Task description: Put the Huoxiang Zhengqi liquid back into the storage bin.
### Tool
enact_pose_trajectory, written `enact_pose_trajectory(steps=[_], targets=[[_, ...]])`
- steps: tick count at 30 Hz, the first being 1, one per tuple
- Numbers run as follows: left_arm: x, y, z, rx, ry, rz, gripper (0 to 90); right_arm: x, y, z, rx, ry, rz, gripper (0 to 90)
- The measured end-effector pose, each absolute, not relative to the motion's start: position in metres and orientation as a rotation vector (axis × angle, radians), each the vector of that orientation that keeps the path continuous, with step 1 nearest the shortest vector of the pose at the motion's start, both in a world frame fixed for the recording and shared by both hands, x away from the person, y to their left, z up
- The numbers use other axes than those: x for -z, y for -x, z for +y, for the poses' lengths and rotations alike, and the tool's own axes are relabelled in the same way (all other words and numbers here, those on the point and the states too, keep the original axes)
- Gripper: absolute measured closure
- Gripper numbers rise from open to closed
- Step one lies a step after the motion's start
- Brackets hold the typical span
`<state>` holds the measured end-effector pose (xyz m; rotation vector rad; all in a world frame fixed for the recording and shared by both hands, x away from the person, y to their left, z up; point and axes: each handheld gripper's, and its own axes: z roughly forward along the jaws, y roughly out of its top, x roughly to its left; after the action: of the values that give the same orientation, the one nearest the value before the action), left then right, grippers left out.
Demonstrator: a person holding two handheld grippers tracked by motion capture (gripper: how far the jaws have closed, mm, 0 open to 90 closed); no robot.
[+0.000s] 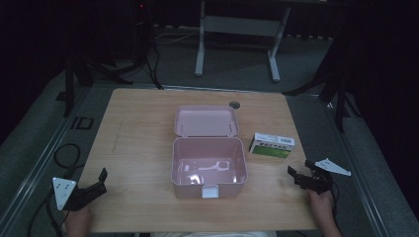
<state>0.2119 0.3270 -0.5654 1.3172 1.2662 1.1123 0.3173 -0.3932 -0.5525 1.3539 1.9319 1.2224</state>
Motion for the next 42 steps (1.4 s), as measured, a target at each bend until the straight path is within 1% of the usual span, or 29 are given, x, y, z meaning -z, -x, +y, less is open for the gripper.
enact_pose_trajectory(steps=[9,13,18,23,32,42], targets=[[0.565,-0.212,0.327,-1.109,-1.318,1.265,0.3,0.552,-0.318,-0.381,-1.086,-1.274,2.072,12.0],[0.565,-0.212,0.327,-1.108,-1.314,1.264,0.3,0.551,-0.322,-0.381,-1.113,-1.216,2.186,12.1],[0.565,-0.212,0.327,-1.108,-1.316,1.263,0.3,0.552,-0.327,-0.384,-1.173,-1.062,2.428,12.8],[0.565,-0.212,0.327,-1.108,-1.317,1.262,0.2,0.550,-0.326,-0.379,-0.960,-0.861,2.615,12.8],[0.565,-0.212,0.327,-1.109,-1.319,1.260,0.2,0.528,-0.325,-0.366,-0.652,-0.582,2.876,12.8],[0.565,-0.211,0.327,-1.107,-1.319,1.258,0.3,0.509,-0.335,-0.347,-0.113,-0.448,3.054,14.3]])
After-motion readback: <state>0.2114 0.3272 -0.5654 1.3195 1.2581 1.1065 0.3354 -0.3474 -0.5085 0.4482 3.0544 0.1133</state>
